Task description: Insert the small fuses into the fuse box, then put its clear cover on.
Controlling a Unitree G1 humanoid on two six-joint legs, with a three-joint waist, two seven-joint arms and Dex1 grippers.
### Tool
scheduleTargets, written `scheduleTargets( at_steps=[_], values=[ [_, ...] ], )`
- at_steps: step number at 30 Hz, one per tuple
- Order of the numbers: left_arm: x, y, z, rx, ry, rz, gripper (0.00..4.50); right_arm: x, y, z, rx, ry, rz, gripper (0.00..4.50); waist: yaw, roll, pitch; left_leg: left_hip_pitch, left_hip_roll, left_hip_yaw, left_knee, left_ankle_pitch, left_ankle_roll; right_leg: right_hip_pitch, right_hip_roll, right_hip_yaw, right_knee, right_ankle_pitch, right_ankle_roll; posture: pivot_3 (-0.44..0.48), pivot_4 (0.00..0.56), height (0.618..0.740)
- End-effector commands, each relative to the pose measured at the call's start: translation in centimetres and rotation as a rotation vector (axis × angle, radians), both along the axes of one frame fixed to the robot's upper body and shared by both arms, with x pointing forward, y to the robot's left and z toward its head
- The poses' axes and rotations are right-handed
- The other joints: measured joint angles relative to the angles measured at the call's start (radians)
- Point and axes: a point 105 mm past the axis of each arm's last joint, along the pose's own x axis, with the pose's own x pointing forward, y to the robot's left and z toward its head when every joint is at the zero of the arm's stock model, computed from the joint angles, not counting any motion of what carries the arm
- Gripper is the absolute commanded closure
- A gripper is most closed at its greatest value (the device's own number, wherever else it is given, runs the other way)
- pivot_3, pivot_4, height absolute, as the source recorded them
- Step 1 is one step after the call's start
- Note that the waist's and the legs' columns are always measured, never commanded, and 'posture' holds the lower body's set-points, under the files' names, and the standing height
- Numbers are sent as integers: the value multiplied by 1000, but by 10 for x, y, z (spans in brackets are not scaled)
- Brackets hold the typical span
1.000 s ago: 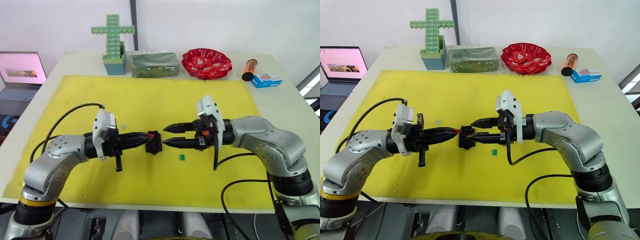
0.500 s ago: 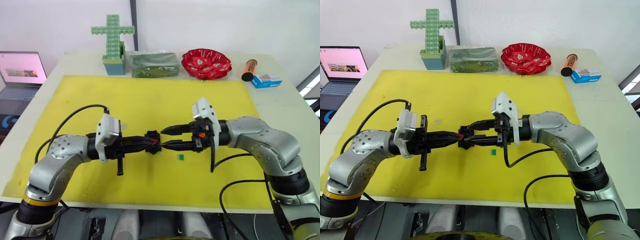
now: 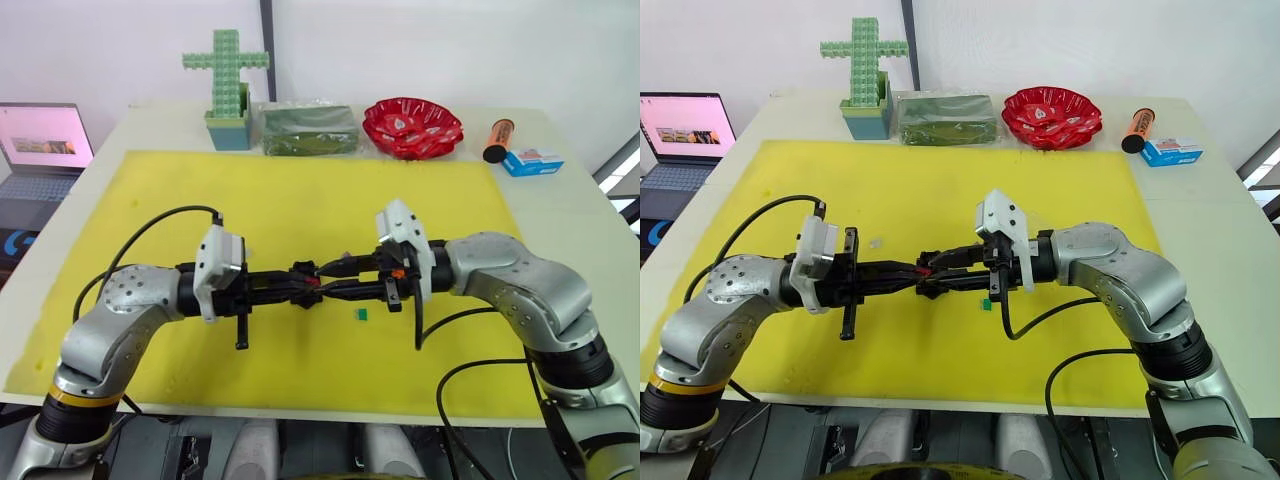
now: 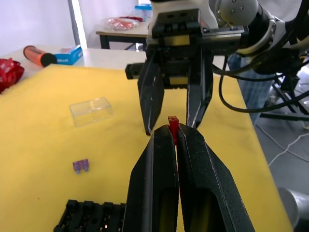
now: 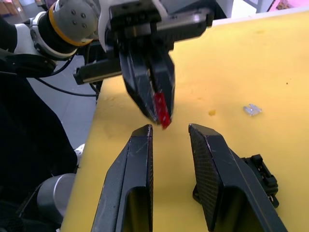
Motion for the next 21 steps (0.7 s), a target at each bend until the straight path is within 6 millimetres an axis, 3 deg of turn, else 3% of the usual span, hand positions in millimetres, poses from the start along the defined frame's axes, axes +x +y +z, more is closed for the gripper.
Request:
scheduleTargets(
  at_steps=[1, 11, 21],
  values=[
    [-4, 5, -4, 12, -26, -14, 4500, -1, 0, 11, 25, -40, 10, 3277, 0, 0, 0, 0, 0, 0, 0, 0, 0, 0, 0, 0, 0, 0, 0, 0, 150, 740],
    [-5, 11, -14, 1, -33, -7, 4500, -6, 1, 7, 8, -39, 30, 3277, 1, 0, 0, 0, 0, 0, 0, 0, 0, 0, 0, 0, 0, -1, -2, 0, 150, 740],
    [-6, 6, -9, -12, -42, -14, 4500, -5, 3, 1, -17, -57, 36, 3277, 1, 0, 0, 1, 0, 0, 0, 0, 0, 0, 0, 0, 2, -1, -1, 0, 150, 740]
  ],
)
